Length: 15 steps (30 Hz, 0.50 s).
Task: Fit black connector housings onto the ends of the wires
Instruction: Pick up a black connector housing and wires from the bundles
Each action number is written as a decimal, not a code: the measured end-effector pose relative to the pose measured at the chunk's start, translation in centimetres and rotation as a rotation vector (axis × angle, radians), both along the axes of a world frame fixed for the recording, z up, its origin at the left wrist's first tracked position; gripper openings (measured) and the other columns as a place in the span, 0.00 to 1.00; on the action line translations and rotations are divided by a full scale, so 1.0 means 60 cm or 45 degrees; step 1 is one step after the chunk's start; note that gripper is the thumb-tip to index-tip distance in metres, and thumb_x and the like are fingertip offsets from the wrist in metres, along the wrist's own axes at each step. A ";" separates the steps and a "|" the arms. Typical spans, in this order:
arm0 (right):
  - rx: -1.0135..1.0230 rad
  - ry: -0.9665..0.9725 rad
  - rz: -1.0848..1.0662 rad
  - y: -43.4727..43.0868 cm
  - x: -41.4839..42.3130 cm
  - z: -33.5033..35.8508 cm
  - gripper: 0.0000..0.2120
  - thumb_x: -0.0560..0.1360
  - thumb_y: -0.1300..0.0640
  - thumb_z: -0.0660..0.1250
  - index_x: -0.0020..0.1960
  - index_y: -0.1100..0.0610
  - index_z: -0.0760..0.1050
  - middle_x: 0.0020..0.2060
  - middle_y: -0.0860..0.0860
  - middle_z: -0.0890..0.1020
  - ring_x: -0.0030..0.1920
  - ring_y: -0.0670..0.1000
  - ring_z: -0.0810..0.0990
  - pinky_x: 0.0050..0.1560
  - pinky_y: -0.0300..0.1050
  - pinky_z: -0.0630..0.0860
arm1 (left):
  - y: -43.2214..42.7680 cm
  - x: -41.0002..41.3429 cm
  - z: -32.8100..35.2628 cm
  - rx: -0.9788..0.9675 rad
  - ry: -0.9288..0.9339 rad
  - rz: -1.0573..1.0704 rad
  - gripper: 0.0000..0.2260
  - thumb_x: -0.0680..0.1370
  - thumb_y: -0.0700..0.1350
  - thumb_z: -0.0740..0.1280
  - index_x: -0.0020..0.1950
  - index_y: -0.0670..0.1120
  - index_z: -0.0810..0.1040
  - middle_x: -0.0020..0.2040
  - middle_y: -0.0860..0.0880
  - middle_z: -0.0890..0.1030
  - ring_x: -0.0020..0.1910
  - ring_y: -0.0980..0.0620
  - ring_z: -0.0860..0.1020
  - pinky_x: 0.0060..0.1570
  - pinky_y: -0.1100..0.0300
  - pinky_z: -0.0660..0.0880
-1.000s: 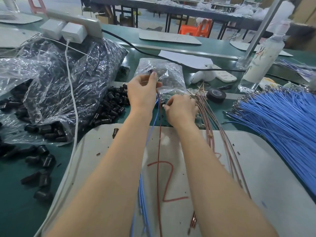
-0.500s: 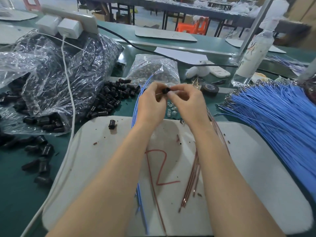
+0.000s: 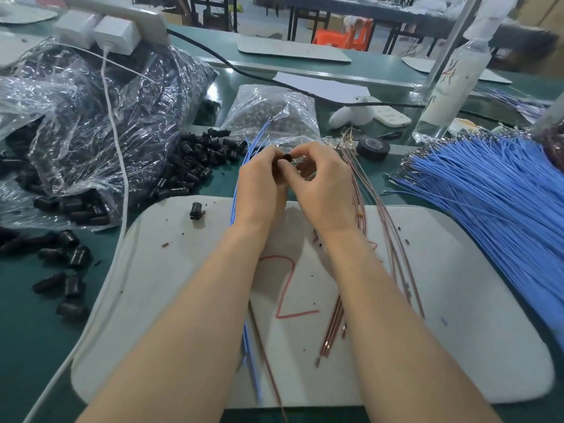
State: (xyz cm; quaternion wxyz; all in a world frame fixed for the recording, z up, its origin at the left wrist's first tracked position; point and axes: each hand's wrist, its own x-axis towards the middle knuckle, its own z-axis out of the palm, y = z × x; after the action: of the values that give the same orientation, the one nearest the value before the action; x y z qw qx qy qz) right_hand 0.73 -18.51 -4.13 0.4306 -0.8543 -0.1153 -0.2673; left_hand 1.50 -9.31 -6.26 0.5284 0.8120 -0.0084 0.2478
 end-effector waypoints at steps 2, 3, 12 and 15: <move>-0.004 0.003 0.034 -0.001 -0.001 0.001 0.08 0.72 0.58 0.72 0.49 0.58 0.79 0.43 0.54 0.81 0.41 0.49 0.78 0.47 0.45 0.76 | 0.003 0.000 0.002 0.019 -0.018 0.028 0.07 0.70 0.34 0.63 0.43 0.44 0.78 0.32 0.53 0.77 0.32 0.54 0.73 0.37 0.58 0.74; -0.010 0.002 0.050 -0.001 -0.002 0.002 0.08 0.72 0.58 0.72 0.50 0.59 0.79 0.44 0.54 0.81 0.41 0.48 0.78 0.47 0.45 0.76 | 0.004 0.000 0.003 0.034 -0.017 0.038 0.07 0.71 0.34 0.64 0.43 0.44 0.79 0.33 0.52 0.78 0.33 0.53 0.74 0.37 0.58 0.74; -0.069 0.005 0.077 0.001 -0.007 0.004 0.07 0.72 0.60 0.70 0.50 0.59 0.78 0.44 0.53 0.79 0.41 0.49 0.77 0.48 0.46 0.75 | 0.004 0.001 0.002 0.081 -0.015 0.070 0.03 0.74 0.37 0.66 0.45 0.44 0.77 0.35 0.51 0.77 0.35 0.50 0.72 0.37 0.59 0.71; -0.048 0.015 0.107 -0.001 -0.008 0.007 0.06 0.73 0.58 0.70 0.49 0.58 0.79 0.43 0.52 0.81 0.40 0.48 0.78 0.45 0.39 0.74 | 0.004 -0.001 0.005 0.094 -0.001 0.094 0.05 0.73 0.36 0.65 0.45 0.44 0.77 0.34 0.53 0.76 0.35 0.50 0.73 0.37 0.60 0.72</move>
State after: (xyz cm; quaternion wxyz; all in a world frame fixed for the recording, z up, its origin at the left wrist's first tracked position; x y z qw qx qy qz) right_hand 0.26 -18.60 -3.68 0.4261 -0.8582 -0.1535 -0.2416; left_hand 1.41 -9.06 -5.97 0.4884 0.8307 0.0122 0.2669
